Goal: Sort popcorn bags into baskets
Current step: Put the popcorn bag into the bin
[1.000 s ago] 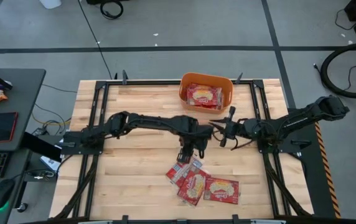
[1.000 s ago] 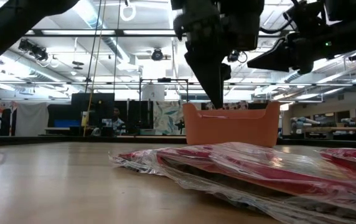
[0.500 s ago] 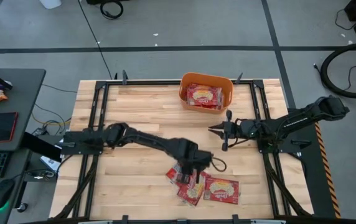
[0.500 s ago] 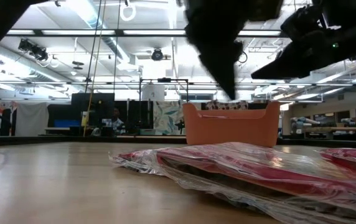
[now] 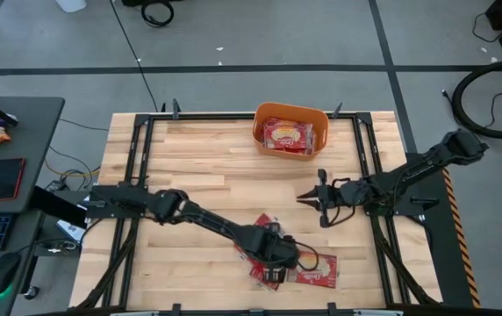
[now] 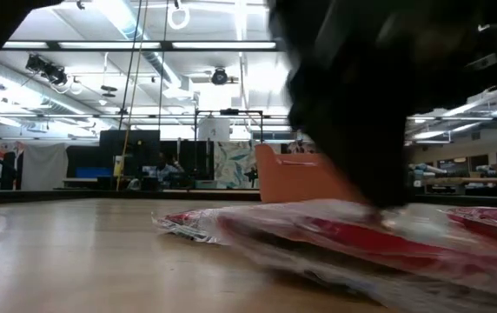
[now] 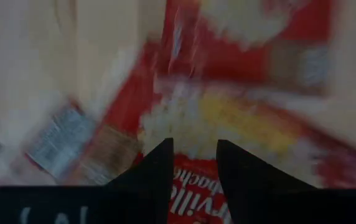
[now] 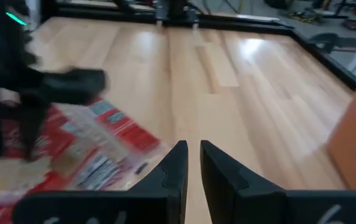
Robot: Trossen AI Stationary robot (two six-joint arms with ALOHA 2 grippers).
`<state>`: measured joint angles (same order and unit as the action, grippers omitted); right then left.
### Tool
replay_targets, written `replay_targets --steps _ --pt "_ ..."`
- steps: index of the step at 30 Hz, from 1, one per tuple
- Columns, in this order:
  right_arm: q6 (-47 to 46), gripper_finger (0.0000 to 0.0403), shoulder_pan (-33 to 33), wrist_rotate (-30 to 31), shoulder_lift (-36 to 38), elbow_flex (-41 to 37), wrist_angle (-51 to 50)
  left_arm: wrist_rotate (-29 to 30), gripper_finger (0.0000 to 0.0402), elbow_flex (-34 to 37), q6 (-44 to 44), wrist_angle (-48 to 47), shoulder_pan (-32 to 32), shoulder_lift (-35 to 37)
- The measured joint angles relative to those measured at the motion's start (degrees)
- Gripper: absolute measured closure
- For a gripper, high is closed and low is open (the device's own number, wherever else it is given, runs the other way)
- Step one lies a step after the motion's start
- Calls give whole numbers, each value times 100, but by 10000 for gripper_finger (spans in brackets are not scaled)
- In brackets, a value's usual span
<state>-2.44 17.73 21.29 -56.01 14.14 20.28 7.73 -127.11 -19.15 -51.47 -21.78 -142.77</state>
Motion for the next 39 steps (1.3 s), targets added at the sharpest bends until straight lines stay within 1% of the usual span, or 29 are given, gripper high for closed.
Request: replay_targets --steps 4,9,12,14,16,19,21,22,25,28,30,32,36,39 --pt "-63 355 262 -23 -1 -1 -45 340 274 -20 -444 -699 -7 -141" --pt "-106 355 592 -41 -11 -1 -82 1125 274 -8 -915 -1991 39 -97" --pt "-121 355 777 -40 -11 -1 -91 1208 274 10 -1169 -2603 50 -57" --pt "-188 355 882 -38 -11 -1 -92 1193 274 11 -1380 -2710 47 37" --pt "-212 355 986 -12 -7 -1 -127 1195 274 2 -1599 -2613 2 161" --pt "-217 355 1121 -1 -11 -1 -116 1125 274 -4 -1616 -2498 -120 312" --pt "-250 355 1195 1 -13 -1 -113 1078 274 0 -1393 -2552 -248 363" --pt "-255 355 1228 1 -13 -1 -115 1069 274 0 -1137 -2544 -314 371" --pt "-256 355 1312 4 -13 -1 -102 1150 274 7 76 -2558 -550 368" --pt "-330 355 1400 4 -13 -1 -83 1719 271 6 1381 -2551 -796 286" --pt "-375 355 1459 4 -13 -1 -68 2176 265 7 1950 -2605 -917 189" --pt "-387 355 1528 6 -13 -1 -68 2428 257 9 2232 -2817 -988 129" --pt "-406 355 1660 6 -13 -1 -63 2389 238 7 2283 -3365 -949 -17" --pt "-402 355 1734 6 -13 -1 -57 2557 230 13 2284 -3553 -914 -81"
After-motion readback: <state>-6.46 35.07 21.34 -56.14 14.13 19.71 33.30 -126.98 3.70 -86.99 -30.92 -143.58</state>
